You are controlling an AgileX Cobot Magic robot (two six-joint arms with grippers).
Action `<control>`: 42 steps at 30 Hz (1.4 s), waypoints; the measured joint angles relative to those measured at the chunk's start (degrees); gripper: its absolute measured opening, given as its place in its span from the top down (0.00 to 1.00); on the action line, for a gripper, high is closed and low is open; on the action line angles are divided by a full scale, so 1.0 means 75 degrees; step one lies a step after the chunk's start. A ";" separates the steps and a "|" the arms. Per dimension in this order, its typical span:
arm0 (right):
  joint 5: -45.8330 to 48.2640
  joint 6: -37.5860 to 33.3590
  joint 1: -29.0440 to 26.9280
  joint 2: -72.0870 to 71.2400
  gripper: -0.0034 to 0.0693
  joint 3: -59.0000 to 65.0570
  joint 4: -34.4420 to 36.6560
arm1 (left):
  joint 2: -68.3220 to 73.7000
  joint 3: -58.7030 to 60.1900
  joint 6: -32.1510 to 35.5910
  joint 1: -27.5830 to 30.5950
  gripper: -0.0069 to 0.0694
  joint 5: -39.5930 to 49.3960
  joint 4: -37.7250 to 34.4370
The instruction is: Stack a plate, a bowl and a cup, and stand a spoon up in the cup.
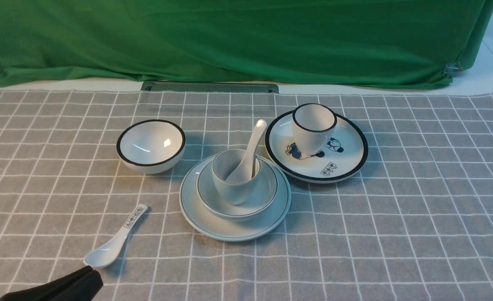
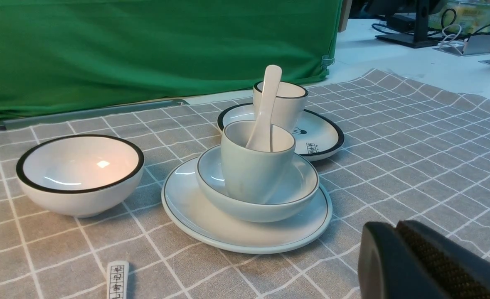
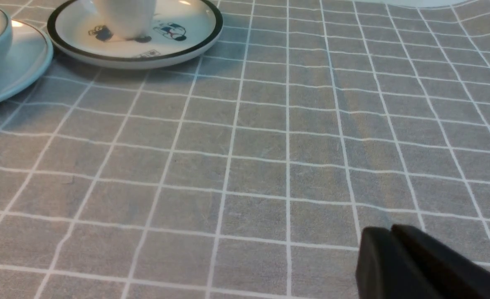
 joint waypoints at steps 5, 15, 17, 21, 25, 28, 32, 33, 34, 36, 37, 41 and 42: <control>0.0000 -0.0008 0.0000 0.0000 0.83 0.0000 0.0000 | 0.0000 0.0000 0.0000 0.0000 0.89 0.0000 0.0000; 0.0000 -0.0003 0.0000 0.0000 0.82 0.0000 0.0000 | -0.0782 0.0000 -0.0029 0.1827 0.89 -0.0243 -0.0027; 0.0000 -0.0003 0.0000 0.0000 0.81 0.0000 0.0000 | -0.1092 0.0000 -0.0061 0.2573 0.89 -0.0066 -0.0093; 0.0000 -0.0003 0.0000 0.0000 0.80 0.0000 0.0000 | -0.1676 0.0000 -0.0102 0.3863 0.89 0.0728 -0.0226; -0.0006 -0.0009 0.0000 -0.0006 0.79 0.0000 0.0000 | -0.1772 0.0000 -0.0150 0.4835 0.89 0.2243 -0.0359; -0.0020 -0.0009 0.0000 -0.0006 0.77 0.0000 0.0000 | -0.1772 0.0000 -0.0171 0.5115 0.89 0.2846 -0.0478; -0.0024 -0.0009 0.0000 -0.0006 0.76 0.0000 0.0000 | -0.1772 0.0000 -0.0171 0.5115 0.89 0.2795 -0.0495; -0.0024 -0.0009 0.0000 -0.0006 0.76 0.0000 0.0000 | -0.1772 0.0000 -0.0171 0.5115 0.89 0.2773 -0.0495; -0.0024 -0.0009 0.0000 -0.0006 0.76 0.0000 0.0000 | -0.1772 0.0000 -0.0171 0.5115 0.89 0.2774 -0.0495; -0.0024 -0.0009 0.0000 -0.0006 0.76 0.0000 0.0000 | -0.1772 0.0000 -0.0171 0.5115 0.89 0.2774 -0.0495; -0.0024 -0.0009 0.0000 -0.0006 0.75 0.0000 0.0000 | -0.1772 0.0000 -0.0171 0.5115 0.89 0.2764 -0.0495; -0.0024 -0.0009 0.0000 -0.0006 0.74 0.0000 0.0000 | -0.1772 0.0000 -0.0172 0.5115 0.89 0.2747 -0.0495; -0.0024 -0.0009 0.0000 -0.0006 0.74 0.0000 0.0000 | -0.1772 0.0000 -0.0172 0.5115 0.89 0.2747 -0.0495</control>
